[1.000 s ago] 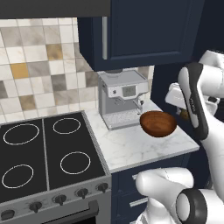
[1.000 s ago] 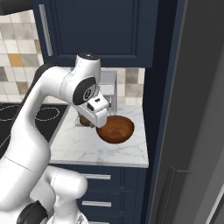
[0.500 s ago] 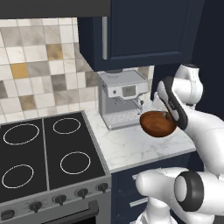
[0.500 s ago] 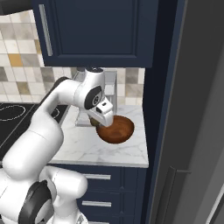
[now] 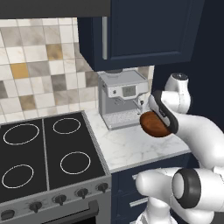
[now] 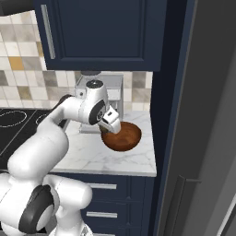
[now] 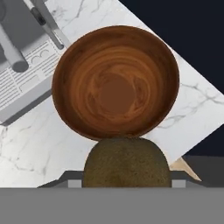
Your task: Take the kiwi, bell pepper, and shrimp from the freezer and place them in the bowl on the counter.
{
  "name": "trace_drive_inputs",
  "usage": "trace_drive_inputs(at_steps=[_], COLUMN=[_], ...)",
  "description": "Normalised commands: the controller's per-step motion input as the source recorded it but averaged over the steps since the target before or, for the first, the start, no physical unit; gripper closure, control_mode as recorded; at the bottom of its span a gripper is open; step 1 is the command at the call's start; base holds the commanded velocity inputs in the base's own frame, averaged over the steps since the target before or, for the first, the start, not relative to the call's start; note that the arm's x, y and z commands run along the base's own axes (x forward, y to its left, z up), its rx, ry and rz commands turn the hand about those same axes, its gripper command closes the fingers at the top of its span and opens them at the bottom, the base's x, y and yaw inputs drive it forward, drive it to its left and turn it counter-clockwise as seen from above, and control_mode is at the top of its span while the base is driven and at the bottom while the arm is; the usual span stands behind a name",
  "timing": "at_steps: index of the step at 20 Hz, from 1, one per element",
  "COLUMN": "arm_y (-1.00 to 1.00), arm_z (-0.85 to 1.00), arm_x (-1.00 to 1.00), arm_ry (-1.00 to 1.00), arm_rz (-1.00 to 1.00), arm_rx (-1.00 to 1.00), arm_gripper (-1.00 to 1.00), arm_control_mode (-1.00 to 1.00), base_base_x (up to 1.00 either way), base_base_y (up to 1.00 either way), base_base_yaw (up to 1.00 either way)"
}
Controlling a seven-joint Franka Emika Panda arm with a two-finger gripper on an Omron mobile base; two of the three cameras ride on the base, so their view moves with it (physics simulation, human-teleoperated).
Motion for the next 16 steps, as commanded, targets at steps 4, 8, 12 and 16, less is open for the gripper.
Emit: trace_drive_inputs(at_steps=[4,8,12,16], arm_y=[-0.06,-0.17,-0.27,-0.28], arm_z=[-0.26,-0.25,-0.32,-0.18], arm_x=[0.50,0.44,0.34,0.52], arm_ry=[-0.03,-0.01,0.00,0.00], arm_rz=[0.00,0.00,0.00,0.00], arm_rx=[-0.06,-0.01,0.00,0.00], arm_gripper=[1.00,1.00,1.00,1.00], arm_control_mode=[-1.00,-1.00,-1.00,-1.00], base_base_x=[0.00,0.00,0.00,0.00], base_base_y=[0.00,0.00,0.00,0.00], base_base_yaw=[0.00,0.00,0.00,0.00])
